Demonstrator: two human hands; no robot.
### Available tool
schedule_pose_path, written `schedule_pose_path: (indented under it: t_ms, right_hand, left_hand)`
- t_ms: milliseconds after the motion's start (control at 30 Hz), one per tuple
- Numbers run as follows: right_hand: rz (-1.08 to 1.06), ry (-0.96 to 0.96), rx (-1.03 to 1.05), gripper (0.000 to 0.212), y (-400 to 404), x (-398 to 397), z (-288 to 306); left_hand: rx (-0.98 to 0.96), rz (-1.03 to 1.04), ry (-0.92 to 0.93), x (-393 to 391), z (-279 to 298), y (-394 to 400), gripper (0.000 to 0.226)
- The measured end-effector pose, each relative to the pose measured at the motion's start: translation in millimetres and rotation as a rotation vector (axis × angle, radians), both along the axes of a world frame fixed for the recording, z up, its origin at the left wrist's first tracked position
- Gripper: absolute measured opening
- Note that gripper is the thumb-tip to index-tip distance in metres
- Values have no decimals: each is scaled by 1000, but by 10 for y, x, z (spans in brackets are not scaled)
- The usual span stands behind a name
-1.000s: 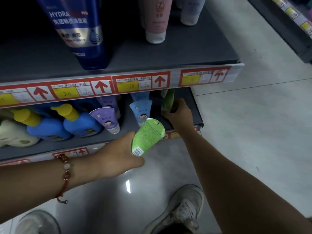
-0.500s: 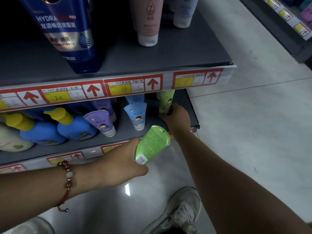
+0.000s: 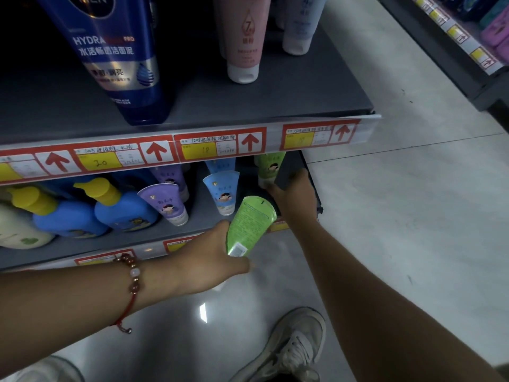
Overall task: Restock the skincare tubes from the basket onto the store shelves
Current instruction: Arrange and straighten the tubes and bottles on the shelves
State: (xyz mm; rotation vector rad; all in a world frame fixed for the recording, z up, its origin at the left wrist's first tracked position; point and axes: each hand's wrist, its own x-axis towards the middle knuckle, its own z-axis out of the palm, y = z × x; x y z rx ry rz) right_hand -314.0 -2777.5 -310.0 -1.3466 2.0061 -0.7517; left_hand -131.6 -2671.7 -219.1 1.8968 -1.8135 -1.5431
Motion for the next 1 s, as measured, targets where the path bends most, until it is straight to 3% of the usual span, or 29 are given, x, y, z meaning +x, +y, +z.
schedule_pose_path:
  t_ms: [67, 133, 167, 200, 267, 433, 533, 667, 767, 900, 1000]
  right_hand:
    - [-147, -285, 48, 37, 195, -87, 139]
    - [-118, -754, 338, 35, 389, -226, 269]
    - [-9, -949, 533, 45, 493, -282, 334]
    - [145, -1031, 677, 59, 593, -340, 373]
    - [380, -1082, 812, 65, 759, -392, 460]
    - [443, -1130, 832, 86, 840, -469, 617]
    - [457, -1074, 856, 82, 763, -462, 670]
    - [611, -685, 885, 33, 640, -270, 795]
    - [639, -443, 670, 28, 537, -136, 796]
    - [340, -369, 281, 31, 401, -80, 661]
    - [262, -259, 194, 26, 373, -59, 504]
  left_hand:
    - [65, 53, 89, -64, -13, -15, 38]
    - [156, 85, 173, -165, 4, -23, 41]
    - [174, 60, 190, -224, 16, -28, 40]
    - [172, 20, 193, -283, 25, -37, 38]
    - [140, -40, 191, -386, 60, -58, 40]
    - [2, -68, 135, -486, 143, -118, 32]
    - [-69, -168, 18, -393, 162, -163, 39]
    - [-84, -466, -223, -188, 160, -251, 58]
    - [-87, -562, -254, -116, 230, -281, 52]
    - [-75, -520, -369, -10, 204, -249, 53]
    - [-40, -510, -408, 94, 153, -172, 50]
